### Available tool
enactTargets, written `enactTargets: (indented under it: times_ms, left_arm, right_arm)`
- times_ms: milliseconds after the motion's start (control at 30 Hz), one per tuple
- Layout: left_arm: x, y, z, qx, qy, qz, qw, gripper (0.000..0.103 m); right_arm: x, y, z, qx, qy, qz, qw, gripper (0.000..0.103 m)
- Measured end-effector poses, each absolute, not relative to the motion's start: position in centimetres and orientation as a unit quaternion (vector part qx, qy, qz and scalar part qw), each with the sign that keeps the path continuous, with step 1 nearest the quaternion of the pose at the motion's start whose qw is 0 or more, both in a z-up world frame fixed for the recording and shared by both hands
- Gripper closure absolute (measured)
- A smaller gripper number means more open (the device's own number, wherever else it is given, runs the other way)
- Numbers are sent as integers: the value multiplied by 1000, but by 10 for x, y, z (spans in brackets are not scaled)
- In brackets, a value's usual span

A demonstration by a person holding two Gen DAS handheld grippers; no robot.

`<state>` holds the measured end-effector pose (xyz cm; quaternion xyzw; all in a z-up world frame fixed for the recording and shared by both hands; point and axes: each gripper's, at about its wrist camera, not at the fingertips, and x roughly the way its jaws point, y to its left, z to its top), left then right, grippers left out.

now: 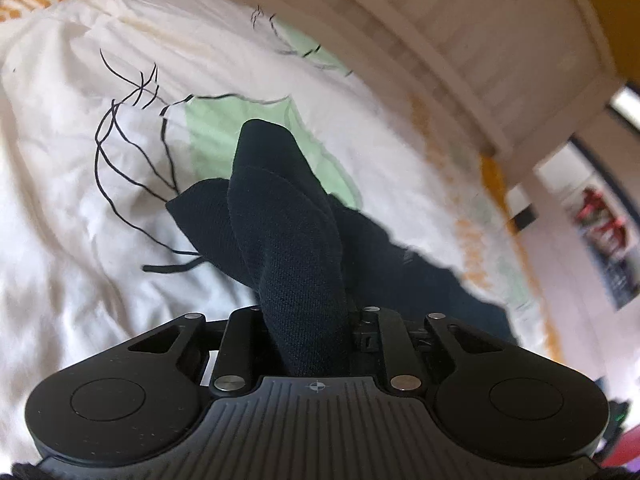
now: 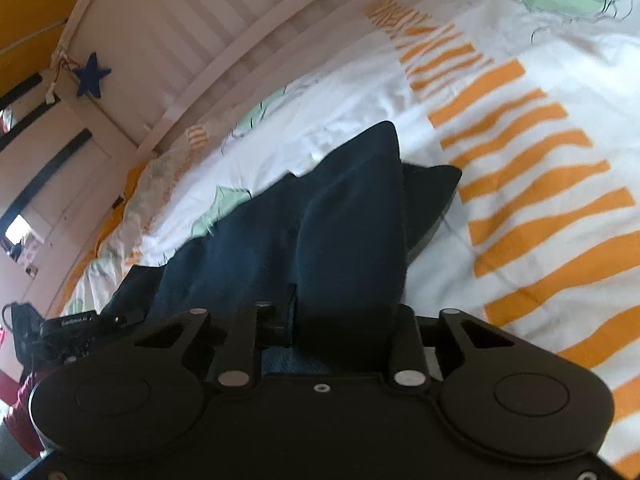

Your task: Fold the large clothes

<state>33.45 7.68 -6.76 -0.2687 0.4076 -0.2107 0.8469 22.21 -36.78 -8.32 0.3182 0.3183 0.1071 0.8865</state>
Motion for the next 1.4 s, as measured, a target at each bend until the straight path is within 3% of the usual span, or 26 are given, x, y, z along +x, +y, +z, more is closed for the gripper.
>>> enactTargets:
  times_ms: [133, 500, 867, 967, 1033, 1133, 1300, 1400]
  left_arm:
    - [312, 77, -43, -271, 399, -227, 846, 83]
    - [210, 100, -14, -282, 421, -258, 823, 83]
    - [161, 119, -52, -220, 440, -224, 842, 80]
    - [163, 117, -67, -189, 439, -194, 856, 72]
    - [163, 116, -75, -177, 437, -182, 863, 59]
    - [158, 115, -85, -155, 425, -163, 877, 43]
    - [149, 117, -91, -144, 403, -152, 891, 28]
    - [144, 119, -95, -148, 393, -155, 894, 26]
  right_arm:
    - [206, -364, -58, 339, 302, 107, 884, 73]
    - [104, -356, -19, 346, 319, 100, 877, 75]
    - [33, -345, -57, 331, 369, 72, 865, 70]
    - [37, -346, -74, 313, 385, 44, 867, 52]
    - [38, -349, -84, 312, 389, 32, 866, 40]
    - [33, -351, -90, 310, 379, 31, 871, 36]
    - [27, -350, -95, 301, 367, 33, 880, 29]
    - [26, -347, -96, 294, 360, 40, 885, 23]
